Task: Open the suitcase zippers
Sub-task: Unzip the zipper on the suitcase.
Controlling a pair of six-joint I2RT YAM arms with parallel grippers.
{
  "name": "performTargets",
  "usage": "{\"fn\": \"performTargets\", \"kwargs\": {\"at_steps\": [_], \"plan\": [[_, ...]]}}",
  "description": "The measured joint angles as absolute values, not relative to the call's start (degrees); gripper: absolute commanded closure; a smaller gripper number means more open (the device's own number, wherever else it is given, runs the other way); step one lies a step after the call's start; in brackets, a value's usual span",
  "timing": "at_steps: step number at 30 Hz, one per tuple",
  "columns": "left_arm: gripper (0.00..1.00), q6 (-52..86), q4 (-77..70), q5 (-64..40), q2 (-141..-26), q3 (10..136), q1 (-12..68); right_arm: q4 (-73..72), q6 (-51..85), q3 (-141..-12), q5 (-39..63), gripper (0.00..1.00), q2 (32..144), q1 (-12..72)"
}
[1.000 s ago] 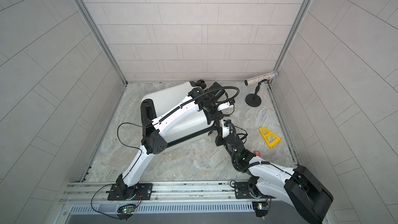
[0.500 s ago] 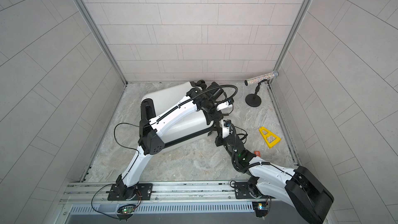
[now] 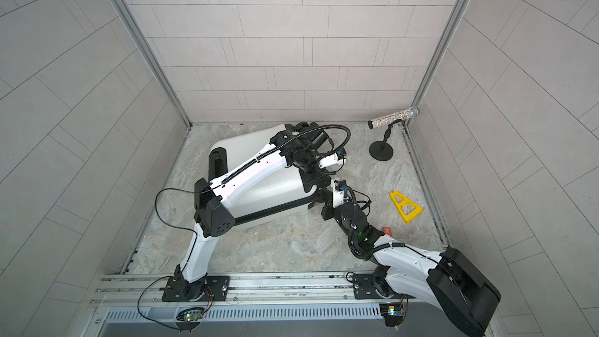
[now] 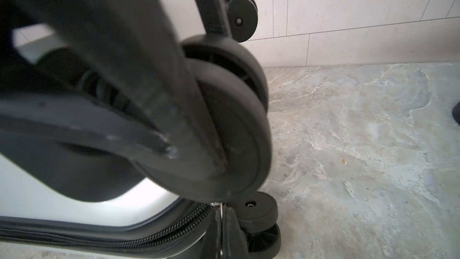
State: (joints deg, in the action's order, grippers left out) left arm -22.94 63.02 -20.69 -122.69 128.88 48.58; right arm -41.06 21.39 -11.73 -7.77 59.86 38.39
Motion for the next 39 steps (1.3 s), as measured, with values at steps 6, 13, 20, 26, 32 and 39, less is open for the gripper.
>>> {"fn": "performTargets", "kwargs": {"at_steps": [6, 13, 20, 26, 32, 39], "plan": [[0.84, -22.85, 62.7, -22.65, -119.42, 126.3, 47.72, -43.79, 22.59, -11.88, -6.9, 1.0, 60.05, 38.61], [0.84, -24.01, 62.41, -25.23, -115.52, 122.74, 46.94, -44.99, 22.52, -12.86, -5.04, 1.0, 60.4, 38.63], [0.84, -25.58, 62.72, -29.1, -110.28, 118.34, 45.76, -48.14, 22.2, -14.92, -3.11, 1.0, 62.83, 38.7], [0.84, -27.09, 62.96, -32.38, -105.71, 114.1, 45.6, -50.06, 21.82, -18.41, -1.78, 1.0, 67.24, 38.72], [0.84, -28.23, 62.74, -35.0, -102.59, 110.98, 45.1, -52.31, 21.5, -24.05, -0.01, 1.0, 74.76, 36.82], [0.84, -28.38, 60.86, -35.66, -100.31, 108.25, 44.58, -54.24, 21.69, -32.14, 5.56, 1.0, 84.51, 31.66]]}}
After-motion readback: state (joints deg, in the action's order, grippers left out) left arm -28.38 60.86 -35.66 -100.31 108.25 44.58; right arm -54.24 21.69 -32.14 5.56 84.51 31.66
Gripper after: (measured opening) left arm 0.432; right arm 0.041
